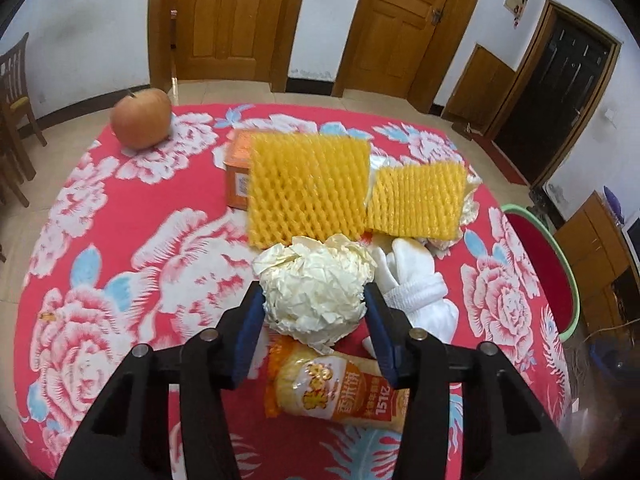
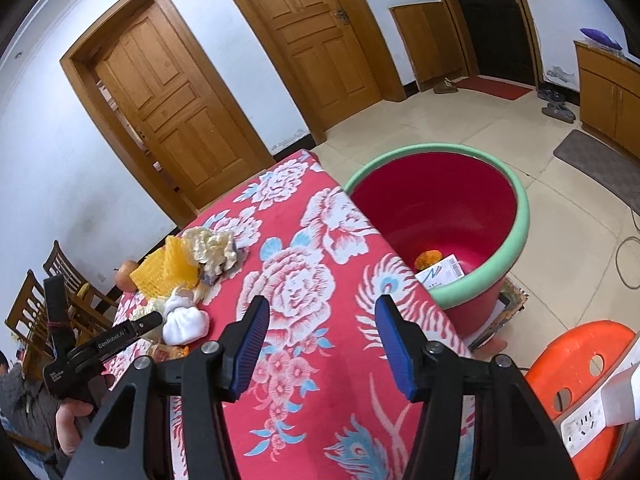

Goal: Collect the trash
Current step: 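Return both tools to the table and grasp the crumpled white paper with the left tool, then grasp the white cloth with the right tool while the left tool holds the paper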

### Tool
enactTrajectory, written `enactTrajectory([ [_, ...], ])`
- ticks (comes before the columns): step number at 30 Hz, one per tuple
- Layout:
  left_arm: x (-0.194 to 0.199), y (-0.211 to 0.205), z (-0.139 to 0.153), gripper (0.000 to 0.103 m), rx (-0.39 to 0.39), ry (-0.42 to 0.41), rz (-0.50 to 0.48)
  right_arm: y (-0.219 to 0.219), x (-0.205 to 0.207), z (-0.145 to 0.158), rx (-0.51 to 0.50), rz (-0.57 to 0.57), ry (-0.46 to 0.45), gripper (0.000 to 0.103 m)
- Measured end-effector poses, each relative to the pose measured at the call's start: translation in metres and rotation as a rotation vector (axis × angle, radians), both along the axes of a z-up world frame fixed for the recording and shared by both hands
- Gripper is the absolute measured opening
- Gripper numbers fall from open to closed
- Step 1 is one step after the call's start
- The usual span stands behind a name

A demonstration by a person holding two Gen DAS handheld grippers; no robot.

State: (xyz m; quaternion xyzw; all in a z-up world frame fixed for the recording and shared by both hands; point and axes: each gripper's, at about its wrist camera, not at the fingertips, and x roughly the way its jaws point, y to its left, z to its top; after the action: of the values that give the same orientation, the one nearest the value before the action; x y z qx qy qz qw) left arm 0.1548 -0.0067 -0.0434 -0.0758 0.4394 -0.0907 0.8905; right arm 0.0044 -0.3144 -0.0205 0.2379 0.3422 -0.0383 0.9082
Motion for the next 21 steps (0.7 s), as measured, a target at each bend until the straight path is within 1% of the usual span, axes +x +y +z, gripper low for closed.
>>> enactTrajectory([
  [4,-0.008,0.014,0.014,0.05,0.015,-0.042,0.034,0.012,0.003,0.006,-0.013,0.032,-0.01,0.058],
  [7,-0.01,0.027,0.018,0.05,0.032,-0.058,0.061,0.024,0.006,0.01,-0.021,0.061,-0.016,0.059],
  [10,-0.01,0.041,0.015,0.05,0.064,-0.061,0.103,0.038,0.011,0.014,-0.022,0.096,-0.017,0.061],
  [12,-0.01,0.05,0.011,0.05,0.071,-0.057,0.126,0.048,0.016,0.015,-0.025,0.123,-0.014,0.062],
  [14,-0.011,0.056,0.007,0.05,0.07,-0.055,0.142,0.06,0.022,0.016,-0.035,0.151,-0.013,0.065],
  [16,-0.011,0.063,0.004,0.05,0.053,-0.054,0.156,0.072,0.029,0.016,-0.046,0.177,-0.011,0.067],
  [21,-0.011,0.067,-0.001,0.05,0.055,-0.067,0.171,0.101,0.049,0.007,-0.064,0.232,0.015,0.067],
])
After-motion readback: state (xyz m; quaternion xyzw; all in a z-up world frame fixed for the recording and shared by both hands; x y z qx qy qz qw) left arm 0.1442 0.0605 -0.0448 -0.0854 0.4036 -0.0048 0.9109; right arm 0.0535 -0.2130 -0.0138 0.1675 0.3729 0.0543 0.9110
